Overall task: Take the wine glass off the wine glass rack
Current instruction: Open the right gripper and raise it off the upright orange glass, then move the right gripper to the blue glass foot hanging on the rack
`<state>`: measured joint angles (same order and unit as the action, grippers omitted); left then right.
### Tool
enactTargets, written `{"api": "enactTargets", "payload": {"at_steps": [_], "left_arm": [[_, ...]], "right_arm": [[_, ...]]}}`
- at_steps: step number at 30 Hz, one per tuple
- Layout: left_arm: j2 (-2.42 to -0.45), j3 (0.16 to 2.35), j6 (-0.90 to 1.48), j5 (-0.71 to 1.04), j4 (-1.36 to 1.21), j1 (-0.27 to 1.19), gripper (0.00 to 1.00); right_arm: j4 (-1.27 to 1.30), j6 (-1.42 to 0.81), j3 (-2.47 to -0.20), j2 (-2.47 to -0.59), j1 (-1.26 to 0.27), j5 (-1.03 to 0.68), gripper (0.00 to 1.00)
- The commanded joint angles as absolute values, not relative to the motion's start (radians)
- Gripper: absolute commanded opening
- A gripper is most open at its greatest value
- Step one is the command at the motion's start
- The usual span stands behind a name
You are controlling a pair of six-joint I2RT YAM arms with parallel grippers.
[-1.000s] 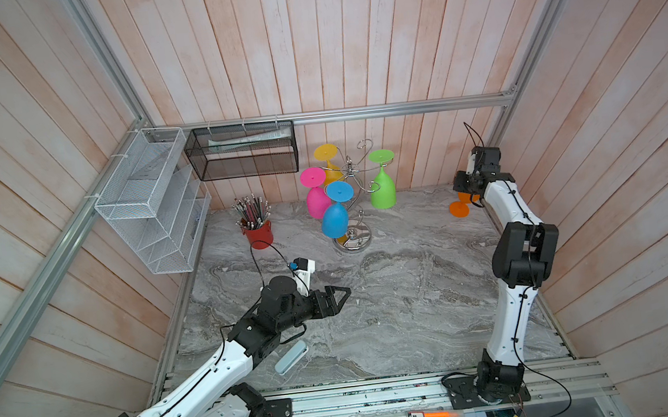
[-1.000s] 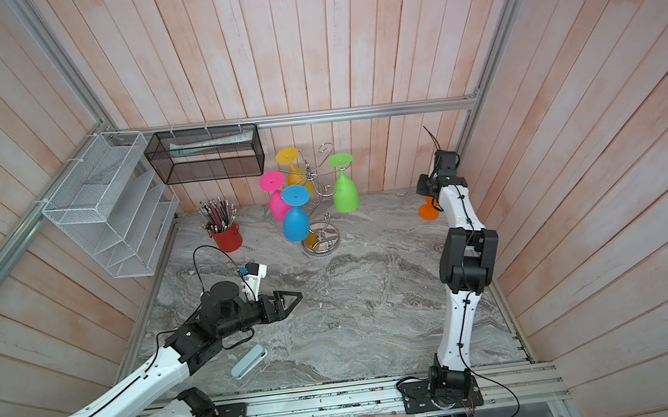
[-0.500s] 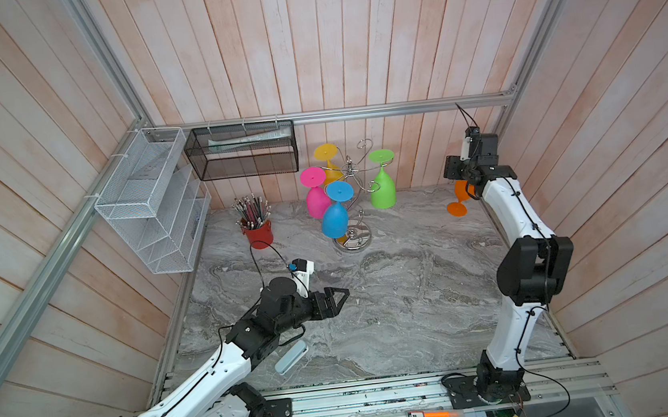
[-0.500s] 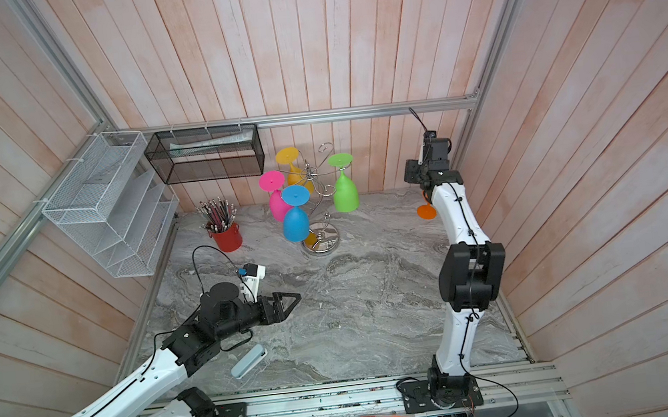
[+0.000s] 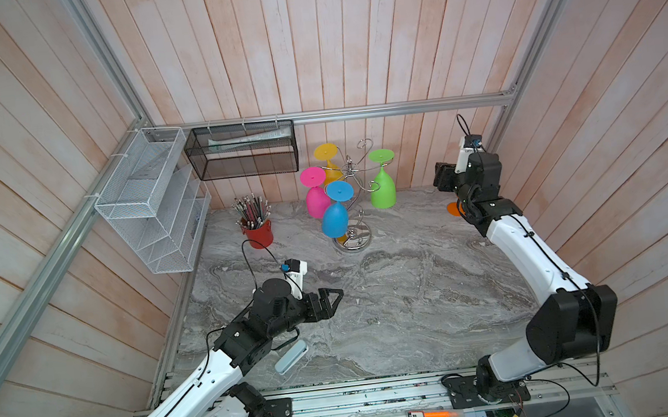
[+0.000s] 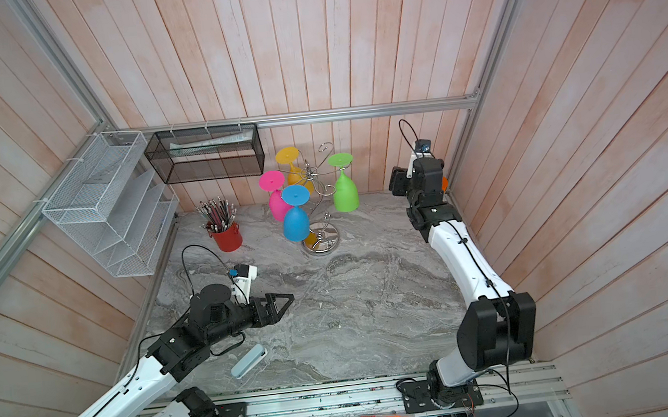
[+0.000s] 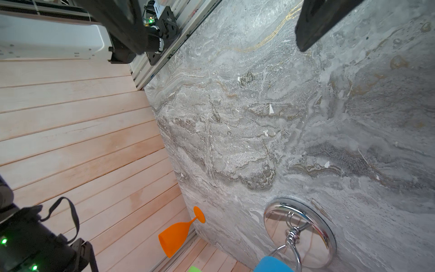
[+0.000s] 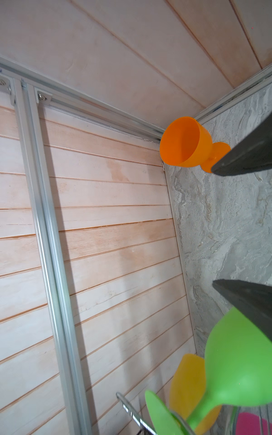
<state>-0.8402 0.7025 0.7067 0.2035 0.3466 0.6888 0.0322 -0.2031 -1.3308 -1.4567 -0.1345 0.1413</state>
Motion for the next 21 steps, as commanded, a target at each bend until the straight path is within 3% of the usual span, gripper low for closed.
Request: {"api": "enactTargets", "payload": {"at_steps": [1,11,14,21], "left_arm": [[-0.832,0.770,0.679,0.145,0.451,0.695,1.00],[-0.816,0.851,0.757,-0.077,0.481,0.723,0.96],[-0.824,0.883,0.777,-0.155,0.485,0.724,0.95],[-0.884,0.977,0.793,-0.260,0.462,0.724,0.91]], "right_arm": [[0.242,-0.299,-1.235,-1.381,-0.174,0.157,0.69],[0.419,-0.321,-1.045,-1.294,-0.257,0.035,0.69],[0.409,-0.312,-1.085,-1.340,-0.295,-0.077,0.68],[0.440,-0.361,-1.081,-1.395,-0.363,-0.156,0.65]]}}
